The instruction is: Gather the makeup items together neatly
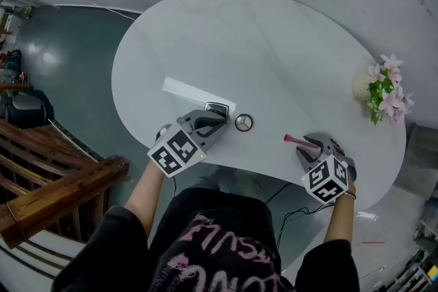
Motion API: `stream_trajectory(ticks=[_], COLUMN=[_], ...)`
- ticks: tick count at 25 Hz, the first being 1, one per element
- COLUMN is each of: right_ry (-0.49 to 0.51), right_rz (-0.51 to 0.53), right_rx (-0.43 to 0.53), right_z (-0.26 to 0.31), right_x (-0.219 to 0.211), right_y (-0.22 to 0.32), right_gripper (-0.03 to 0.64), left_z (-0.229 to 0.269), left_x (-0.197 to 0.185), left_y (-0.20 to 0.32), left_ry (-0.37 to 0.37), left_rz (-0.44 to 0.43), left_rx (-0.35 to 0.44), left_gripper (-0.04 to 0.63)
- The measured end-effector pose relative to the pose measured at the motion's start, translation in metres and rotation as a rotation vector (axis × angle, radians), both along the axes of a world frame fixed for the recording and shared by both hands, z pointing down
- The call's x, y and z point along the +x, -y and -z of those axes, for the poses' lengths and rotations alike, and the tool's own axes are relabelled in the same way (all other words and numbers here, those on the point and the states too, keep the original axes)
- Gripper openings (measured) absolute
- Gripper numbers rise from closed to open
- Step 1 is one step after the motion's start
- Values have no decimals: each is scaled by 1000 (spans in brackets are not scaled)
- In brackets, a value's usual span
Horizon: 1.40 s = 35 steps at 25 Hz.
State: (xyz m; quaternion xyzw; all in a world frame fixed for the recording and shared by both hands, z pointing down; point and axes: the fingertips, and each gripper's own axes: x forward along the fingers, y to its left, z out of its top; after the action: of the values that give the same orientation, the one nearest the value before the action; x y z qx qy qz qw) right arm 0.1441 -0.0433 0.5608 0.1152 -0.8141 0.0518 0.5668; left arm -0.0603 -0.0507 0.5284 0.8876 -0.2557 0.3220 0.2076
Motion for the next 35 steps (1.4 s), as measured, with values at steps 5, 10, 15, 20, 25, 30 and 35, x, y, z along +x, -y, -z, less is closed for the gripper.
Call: stream_trajectory(ticks=[5, 10, 15, 20, 25, 30, 35], right_ry=[-45, -82, -89, -107, -107, -99, -92], right_rz=[81, 140, 152, 166, 159, 162, 177], right_rx=[-84, -131, -153, -140, -127, -115, -94], right_z=[-8, -16, -20, -19, -20, -15, -11], right_x=[-1, -3, -4, -5, -5, -8, -18], right_y=[1, -1, 0, 3, 4, 5, 7], right_gripper=[190, 176, 143, 116, 104, 104, 104], left_z=[0, -1, -8, -6, -4, -2, -2], left_x=[1, -2, -6, -7, -3, -5, -13], left_y=[-4, -7, -12, -12, -11, -11, -15], left_ry=[-8, 2, 21, 24, 20, 33, 42], left_rz=[7, 7, 11, 8, -8, -12, -1], left_rx=[-3, -7, -29, -19, -1, 6, 9], left_gripper=[18, 18, 18, 18, 18, 18, 18])
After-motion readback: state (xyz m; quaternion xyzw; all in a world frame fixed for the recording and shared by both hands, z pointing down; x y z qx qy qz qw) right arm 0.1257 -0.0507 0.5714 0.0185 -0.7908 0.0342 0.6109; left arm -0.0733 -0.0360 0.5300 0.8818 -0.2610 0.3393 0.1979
